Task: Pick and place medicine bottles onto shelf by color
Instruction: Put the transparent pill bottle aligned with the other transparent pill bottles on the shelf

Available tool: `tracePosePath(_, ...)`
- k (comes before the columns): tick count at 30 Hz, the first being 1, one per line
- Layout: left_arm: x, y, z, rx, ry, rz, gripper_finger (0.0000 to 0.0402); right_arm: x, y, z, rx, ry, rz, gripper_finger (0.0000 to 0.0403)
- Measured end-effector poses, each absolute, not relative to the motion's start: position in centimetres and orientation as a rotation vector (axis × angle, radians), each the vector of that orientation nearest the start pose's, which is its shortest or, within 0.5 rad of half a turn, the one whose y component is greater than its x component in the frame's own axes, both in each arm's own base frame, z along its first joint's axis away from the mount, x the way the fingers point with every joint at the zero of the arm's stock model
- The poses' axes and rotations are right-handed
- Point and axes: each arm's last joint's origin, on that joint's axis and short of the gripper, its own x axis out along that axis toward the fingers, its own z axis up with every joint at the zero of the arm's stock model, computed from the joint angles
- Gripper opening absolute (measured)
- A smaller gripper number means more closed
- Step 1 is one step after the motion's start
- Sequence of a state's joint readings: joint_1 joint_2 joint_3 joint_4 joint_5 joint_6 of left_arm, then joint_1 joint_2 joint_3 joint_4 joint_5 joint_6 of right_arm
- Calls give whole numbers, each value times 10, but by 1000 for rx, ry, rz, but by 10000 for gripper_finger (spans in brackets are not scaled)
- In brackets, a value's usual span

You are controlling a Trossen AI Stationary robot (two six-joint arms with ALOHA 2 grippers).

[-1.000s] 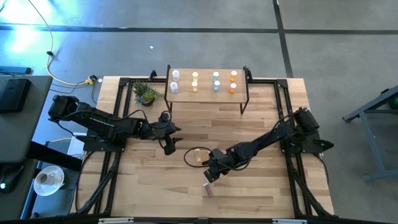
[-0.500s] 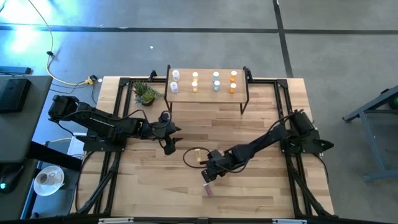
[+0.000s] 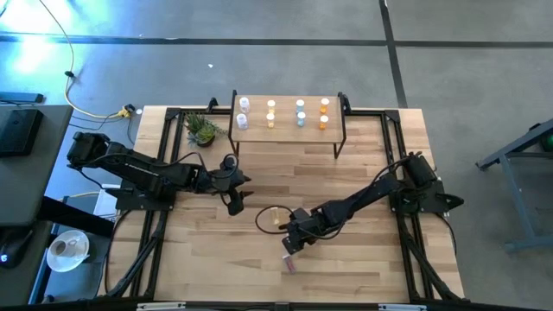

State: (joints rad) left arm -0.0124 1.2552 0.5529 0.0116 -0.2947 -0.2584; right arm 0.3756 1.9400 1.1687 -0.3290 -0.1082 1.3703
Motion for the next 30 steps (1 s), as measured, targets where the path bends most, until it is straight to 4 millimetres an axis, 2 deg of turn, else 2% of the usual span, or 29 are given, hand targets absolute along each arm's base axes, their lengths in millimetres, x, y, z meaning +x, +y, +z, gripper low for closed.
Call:
tracePosePath(9,238,4,181,-154,650,323,216,348,141,135,981,1194,-348,129)
tracePosePath(17,238,-1,180,-220,678,145,216,350,142,139,898,1156,-262,127)
tracePosePath(23,241,-4,184,-256,643,41,216,358,140,160,770,943,-217,128)
tracePosePath(30,247,-4,192,-228,547,10,216,363,135,187,604,702,-230,128)
